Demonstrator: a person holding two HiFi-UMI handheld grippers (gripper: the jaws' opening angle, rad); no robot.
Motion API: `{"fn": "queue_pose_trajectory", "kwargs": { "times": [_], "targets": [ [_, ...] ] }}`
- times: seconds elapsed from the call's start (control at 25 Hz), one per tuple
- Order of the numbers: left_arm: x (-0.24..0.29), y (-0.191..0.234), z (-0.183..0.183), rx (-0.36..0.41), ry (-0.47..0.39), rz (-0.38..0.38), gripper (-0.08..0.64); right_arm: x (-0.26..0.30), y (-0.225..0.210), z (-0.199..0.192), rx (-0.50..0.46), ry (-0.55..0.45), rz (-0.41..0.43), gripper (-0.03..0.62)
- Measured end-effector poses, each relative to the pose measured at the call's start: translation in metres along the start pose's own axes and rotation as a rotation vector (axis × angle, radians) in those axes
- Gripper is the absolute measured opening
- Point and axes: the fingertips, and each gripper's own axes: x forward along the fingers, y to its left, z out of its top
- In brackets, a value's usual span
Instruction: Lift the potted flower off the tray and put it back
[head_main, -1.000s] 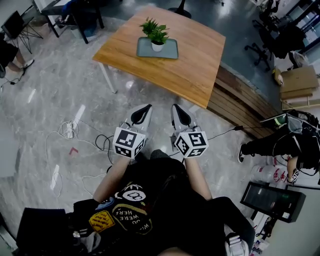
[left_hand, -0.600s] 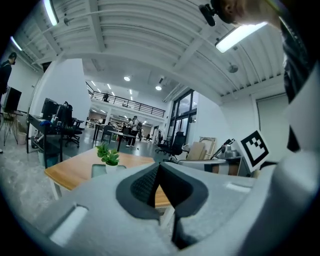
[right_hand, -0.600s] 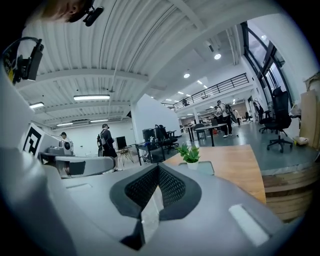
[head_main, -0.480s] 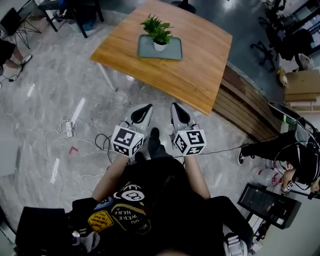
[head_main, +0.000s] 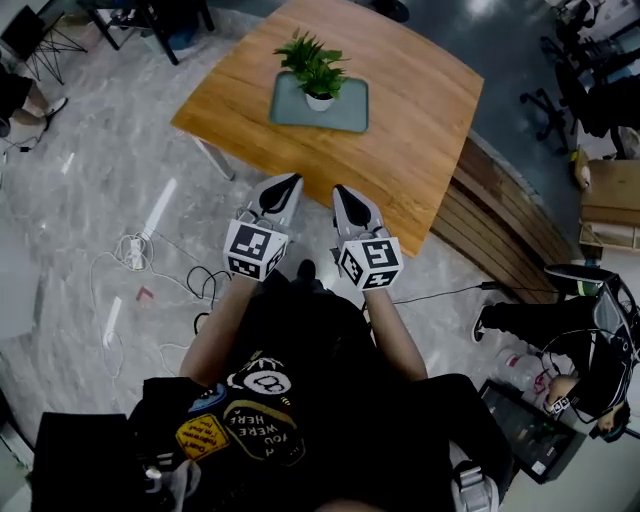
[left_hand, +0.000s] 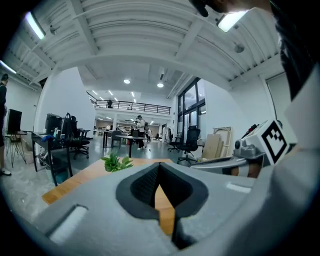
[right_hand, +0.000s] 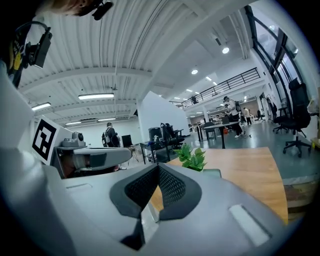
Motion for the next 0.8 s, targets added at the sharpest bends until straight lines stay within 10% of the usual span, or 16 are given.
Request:
{"fn": "queue_pose_trajectory", "kwargs": {
  "times": [0.8],
  "targets": [
    [0.159,0.155,-0.06,-0.045,0.098,-0.096,0.0,0.24,-0.109,-0.068,-0.103,0.053,-0.119,0.016]
  ]
}}
